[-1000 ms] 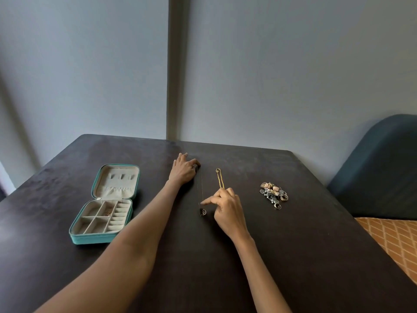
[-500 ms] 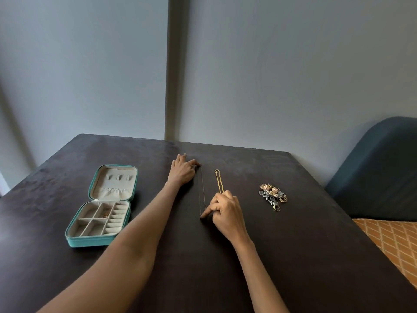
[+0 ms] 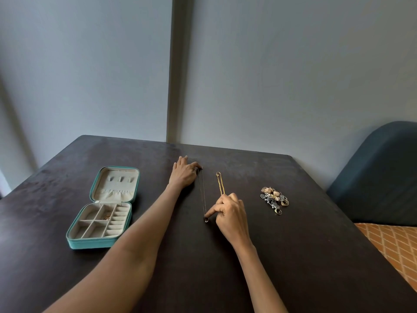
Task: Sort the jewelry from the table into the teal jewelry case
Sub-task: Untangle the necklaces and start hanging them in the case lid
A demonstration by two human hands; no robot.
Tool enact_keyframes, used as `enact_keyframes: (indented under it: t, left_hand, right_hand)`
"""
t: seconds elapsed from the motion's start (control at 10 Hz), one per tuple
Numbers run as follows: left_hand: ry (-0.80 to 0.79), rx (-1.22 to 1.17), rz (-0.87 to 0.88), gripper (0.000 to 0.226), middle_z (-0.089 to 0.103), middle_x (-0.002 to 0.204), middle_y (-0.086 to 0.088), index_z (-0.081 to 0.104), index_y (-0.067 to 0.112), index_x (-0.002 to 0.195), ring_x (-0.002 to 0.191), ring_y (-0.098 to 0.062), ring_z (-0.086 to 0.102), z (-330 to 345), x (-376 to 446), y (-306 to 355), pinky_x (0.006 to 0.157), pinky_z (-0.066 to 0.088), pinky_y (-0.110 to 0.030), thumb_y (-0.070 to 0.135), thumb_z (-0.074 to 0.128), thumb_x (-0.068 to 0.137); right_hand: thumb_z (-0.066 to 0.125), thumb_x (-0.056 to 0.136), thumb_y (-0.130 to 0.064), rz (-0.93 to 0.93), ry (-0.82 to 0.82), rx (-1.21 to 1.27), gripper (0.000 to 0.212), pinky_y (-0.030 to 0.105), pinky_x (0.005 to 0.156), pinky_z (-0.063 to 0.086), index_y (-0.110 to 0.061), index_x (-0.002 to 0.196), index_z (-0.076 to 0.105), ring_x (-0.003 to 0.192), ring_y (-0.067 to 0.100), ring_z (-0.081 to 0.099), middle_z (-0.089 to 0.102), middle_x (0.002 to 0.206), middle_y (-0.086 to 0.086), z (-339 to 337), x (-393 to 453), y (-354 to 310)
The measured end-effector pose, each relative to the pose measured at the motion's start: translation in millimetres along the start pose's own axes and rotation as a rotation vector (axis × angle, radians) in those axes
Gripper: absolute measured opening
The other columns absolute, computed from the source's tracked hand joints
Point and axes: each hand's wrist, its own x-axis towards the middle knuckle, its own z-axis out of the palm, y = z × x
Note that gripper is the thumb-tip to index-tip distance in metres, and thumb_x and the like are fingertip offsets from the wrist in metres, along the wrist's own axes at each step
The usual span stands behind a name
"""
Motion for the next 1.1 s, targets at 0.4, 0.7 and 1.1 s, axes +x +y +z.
enact_keyframes:
  t: [0.4, 0.7, 1.1]
  left_hand:
    - [0.001, -0.01, 0.0, 0.035, 0.019, 0.153, -0.016, 0.054, 0.034, 0.126, 0.144, -0.032, 0.008, 0, 1, 0, 0.118, 0.011, -0.044, 0.027, 0.031, 0.099]
    - [0.019, -0.336, -0.066, 0.045, 0.014, 0.152, -0.022, 0.054, 0.02, 0.127, 0.145, -0.032, 0.004, -24, -15, 7, 0.117, 0.008, -0.037, 0.002, 0.031, 0.093]
    - [0.145, -0.149, 0.101, 0.023, 0.056, 0.121, -0.013, 0.069, 0.012, 0.108, 0.118, -0.027, 0.049, -113, -108, -42, 0.101, 0.036, -0.033, 0.013, 0.059, 0.088]
  right_hand:
    - [0.049, 0.066, 0.007, -0.029, 0.041, -0.012, 0.046, 0.022, 0.071, 0.035, -0.032, 0.061, 0.073, 0.074, 0.007, 0.04, 0.051, 0.062, -0.009, 2, -1, 1]
    - [0.047, 0.072, 0.014, 0.086, 0.055, 0.076, 0.05, 0.027, 0.072, 0.039, -0.028, 0.072, 0.074, 0.08, 0.015, 0.051, 0.061, 0.073, -0.008, -5, 2, -2]
    - [0.044, 0.084, 0.003, 0.081, -0.146, 0.193, 0.04, 0.036, 0.092, 0.041, -0.021, 0.089, 0.075, 0.099, 0.024, 0.053, 0.066, 0.09, 0.005, 5, 44, -106]
